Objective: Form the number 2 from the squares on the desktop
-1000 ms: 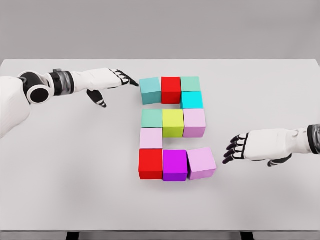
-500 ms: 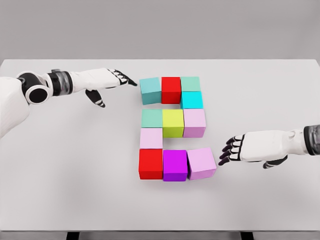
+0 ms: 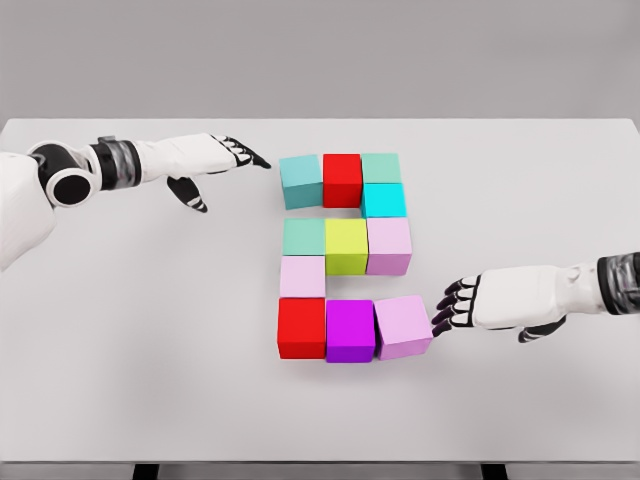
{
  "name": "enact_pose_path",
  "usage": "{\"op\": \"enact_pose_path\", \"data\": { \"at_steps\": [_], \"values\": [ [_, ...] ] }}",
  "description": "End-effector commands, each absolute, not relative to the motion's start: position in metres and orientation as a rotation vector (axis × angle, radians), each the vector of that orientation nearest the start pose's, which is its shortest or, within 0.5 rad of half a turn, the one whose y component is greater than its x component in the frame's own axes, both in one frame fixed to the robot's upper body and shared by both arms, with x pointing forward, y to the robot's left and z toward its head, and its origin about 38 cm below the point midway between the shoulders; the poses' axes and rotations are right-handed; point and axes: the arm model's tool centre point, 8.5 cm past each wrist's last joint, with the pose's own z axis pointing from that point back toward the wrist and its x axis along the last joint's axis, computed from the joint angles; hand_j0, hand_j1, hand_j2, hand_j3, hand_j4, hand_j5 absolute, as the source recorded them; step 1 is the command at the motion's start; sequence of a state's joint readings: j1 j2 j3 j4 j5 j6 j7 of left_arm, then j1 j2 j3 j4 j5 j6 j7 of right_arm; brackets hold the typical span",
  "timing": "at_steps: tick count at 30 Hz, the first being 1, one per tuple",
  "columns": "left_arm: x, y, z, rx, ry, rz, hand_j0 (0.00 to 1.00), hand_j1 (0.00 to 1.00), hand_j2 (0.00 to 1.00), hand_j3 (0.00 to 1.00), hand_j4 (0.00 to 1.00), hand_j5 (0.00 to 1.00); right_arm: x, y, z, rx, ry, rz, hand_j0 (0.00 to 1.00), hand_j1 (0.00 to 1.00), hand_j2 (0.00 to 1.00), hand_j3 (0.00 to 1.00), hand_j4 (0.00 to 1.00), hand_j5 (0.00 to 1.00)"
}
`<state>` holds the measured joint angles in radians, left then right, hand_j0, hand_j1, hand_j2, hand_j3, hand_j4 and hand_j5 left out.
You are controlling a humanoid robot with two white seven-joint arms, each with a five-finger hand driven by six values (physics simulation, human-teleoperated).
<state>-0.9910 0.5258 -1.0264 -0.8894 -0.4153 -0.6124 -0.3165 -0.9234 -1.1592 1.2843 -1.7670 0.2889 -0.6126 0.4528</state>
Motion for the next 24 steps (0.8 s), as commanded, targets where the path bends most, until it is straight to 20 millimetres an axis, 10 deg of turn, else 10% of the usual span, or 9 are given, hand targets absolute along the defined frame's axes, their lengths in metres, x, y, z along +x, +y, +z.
{"op": "enact_pose_path", "data": {
  "at_steps": [1, 24],
  "values": [
    [0.526, 0.242, 0.173, 0.372, -1.362, -2.038, 1.0, 1.0, 1.0, 1.0, 1.0, 1.0, 0.339, -0.294, 0.192, 0.06, 1.489, -3.214, 0.98, 0.98, 0.98, 0.98, 0.98, 0.98],
    [0.526, 0.241, 0.173, 0.371, -1.363, -2.039, 1.0, 1.0, 1.0, 1.0, 1.0, 1.0, 0.339, -0.308, 0.196, 0.11, 1.47, -3.25, 0.98, 0.98, 0.98, 0.98, 0.98, 0.98]
  ]
}}
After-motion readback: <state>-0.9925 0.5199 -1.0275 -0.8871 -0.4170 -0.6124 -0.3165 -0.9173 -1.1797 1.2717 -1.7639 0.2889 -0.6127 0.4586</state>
